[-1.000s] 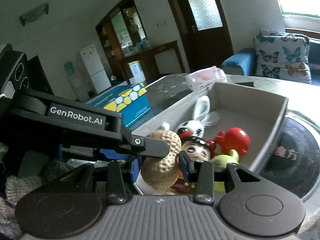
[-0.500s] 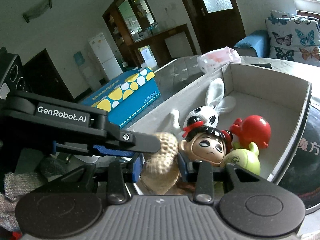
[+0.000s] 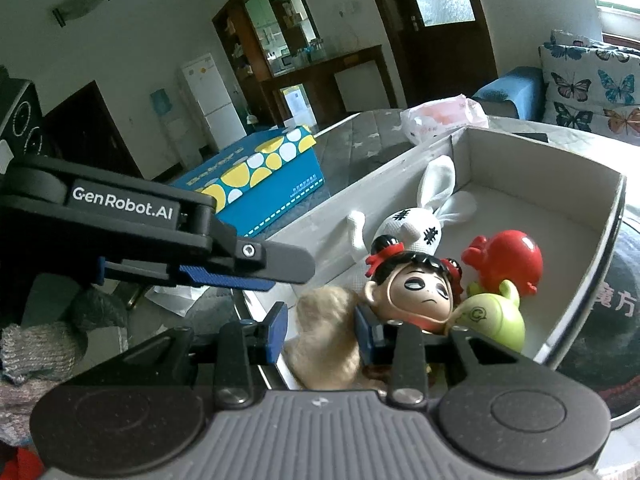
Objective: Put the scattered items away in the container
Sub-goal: 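Open the left gripper to release the peanut toy in the box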
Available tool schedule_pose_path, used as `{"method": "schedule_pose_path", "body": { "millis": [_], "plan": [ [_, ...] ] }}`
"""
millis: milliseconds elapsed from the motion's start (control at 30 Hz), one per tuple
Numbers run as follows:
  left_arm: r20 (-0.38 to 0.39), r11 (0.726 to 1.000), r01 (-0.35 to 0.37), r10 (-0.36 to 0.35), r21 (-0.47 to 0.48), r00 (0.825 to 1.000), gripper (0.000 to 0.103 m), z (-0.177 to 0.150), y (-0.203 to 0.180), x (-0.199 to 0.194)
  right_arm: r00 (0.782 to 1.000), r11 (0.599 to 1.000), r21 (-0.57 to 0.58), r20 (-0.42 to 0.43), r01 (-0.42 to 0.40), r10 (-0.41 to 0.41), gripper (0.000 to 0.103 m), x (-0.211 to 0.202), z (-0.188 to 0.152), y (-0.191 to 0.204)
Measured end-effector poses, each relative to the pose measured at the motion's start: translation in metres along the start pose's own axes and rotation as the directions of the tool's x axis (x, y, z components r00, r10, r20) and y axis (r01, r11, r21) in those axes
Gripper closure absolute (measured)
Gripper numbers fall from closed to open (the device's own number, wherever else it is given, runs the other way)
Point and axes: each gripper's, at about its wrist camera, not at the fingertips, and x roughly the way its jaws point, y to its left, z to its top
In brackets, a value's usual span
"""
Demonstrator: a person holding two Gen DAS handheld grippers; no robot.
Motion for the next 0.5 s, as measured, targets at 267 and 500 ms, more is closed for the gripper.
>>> {"method": "schedule_pose_path", "body": {
  "millis": [267, 500],
  "plan": [
    [0.065, 0.997, 0.015, -0.019, 0.071, 0.998, 0.064, -0.008, -0.011, -0.014, 1.000, 1.000, -0.011, 0.027, 0.014, -0.013, 0.066, -0.016, -0.003, 0.004],
    [0.086, 0.990, 0.046, -0.058, 0.130, 0.995, 0.064, -0.022, -0.026, -0.024, 0.996, 0.999, -0.022, 0.074, 0.045, -0.043, 0.054, -0.043, -0.008, 0.007]
  ]
}}
